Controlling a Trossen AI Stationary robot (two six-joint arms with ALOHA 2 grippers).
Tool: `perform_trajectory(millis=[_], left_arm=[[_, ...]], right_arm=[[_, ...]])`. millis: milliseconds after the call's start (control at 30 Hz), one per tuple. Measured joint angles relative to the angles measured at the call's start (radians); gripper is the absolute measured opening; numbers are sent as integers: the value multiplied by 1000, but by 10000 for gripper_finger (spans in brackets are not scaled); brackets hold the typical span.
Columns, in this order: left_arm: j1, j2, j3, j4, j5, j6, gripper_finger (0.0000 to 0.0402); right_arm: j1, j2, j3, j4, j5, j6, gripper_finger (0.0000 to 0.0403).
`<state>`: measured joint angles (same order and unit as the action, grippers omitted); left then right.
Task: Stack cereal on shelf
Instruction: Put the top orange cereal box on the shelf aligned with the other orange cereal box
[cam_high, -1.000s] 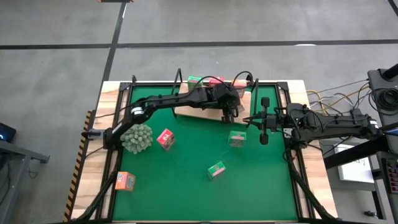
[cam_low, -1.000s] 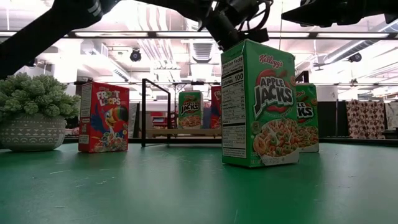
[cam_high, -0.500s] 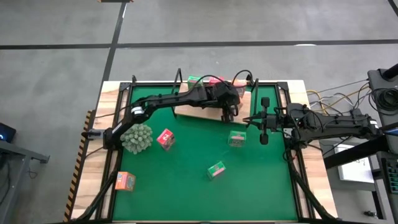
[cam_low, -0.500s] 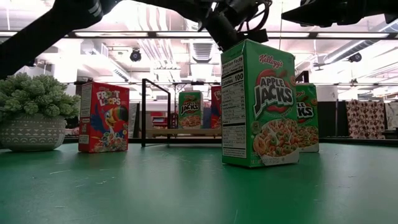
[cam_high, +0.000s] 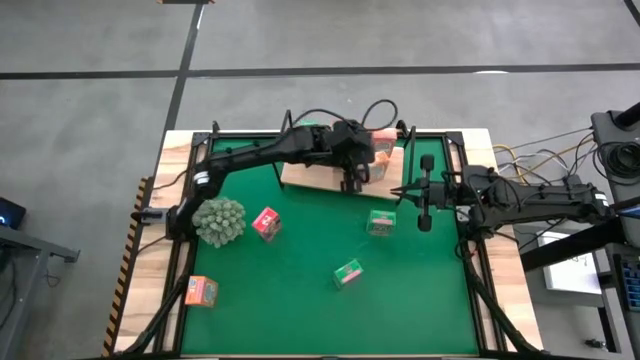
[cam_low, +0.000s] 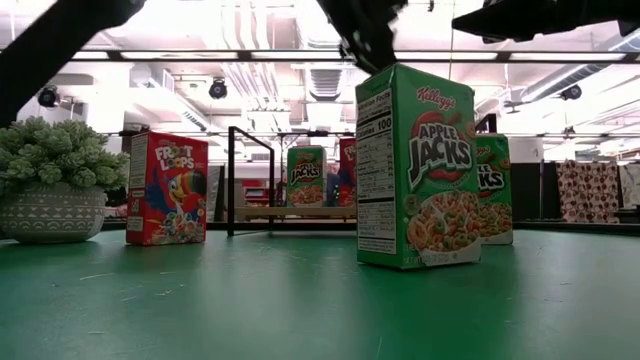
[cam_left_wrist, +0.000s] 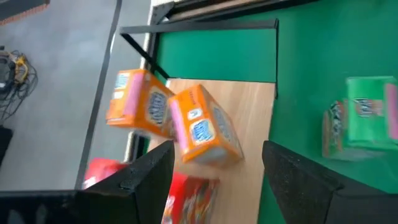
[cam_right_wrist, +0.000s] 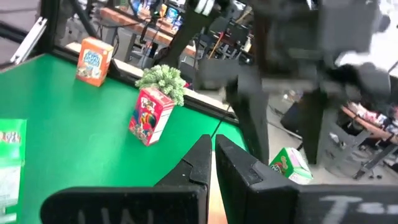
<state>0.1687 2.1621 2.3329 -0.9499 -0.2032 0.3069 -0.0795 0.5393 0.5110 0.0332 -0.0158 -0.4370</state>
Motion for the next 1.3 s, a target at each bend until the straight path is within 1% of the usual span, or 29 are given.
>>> perform_trajectory(millis=[200, 267, 333, 400, 467, 633, 800, 900, 1067, 1167, 1300], left_arm=[[-45, -112, -16, -84, 0, -30, 227], [-67, -152, -45, -84, 0, -31, 227], [-90, -195, -101, -70, 0, -31, 227], [-112, -244, -183, -27, 0, -33, 227], [-135, -301, -291, 43, 0, -39, 227], [-177, -469, -602, 304, -4, -66, 227], [-205, -631, -892, 549, -65, -102, 227], [-212, -720, -1038, 685, -85, -111, 227], [-212, -837, -1247, 878, -108, -114, 227], [-209, -899, -1342, 964, -129, -109, 227], [-209, -959, -1429, 1036, -154, -92, 227]], right_arm=[[-2, 22, 8, -12, 69, 70, 13], [-2, 34, 8, -20, 86, 88, 13], [-2, 48, 8, -24, 95, 110, 13], [-2, 66, 8, -31, 95, 140, 13], [-2, 90, 2, -31, 95, 168, 13], [-6, 158, -5, -41, 96, 239, 13], [-12, 222, 55, -117, 96, 290, 13], [-27, 262, 122, -196, 96, 308, 13], [-81, 343, 277, -395, 96, 306, 13], [-126, 403, 377, -509, 95, 281, 13], [-198, 495, 516, -650, 87, 226, 13]])
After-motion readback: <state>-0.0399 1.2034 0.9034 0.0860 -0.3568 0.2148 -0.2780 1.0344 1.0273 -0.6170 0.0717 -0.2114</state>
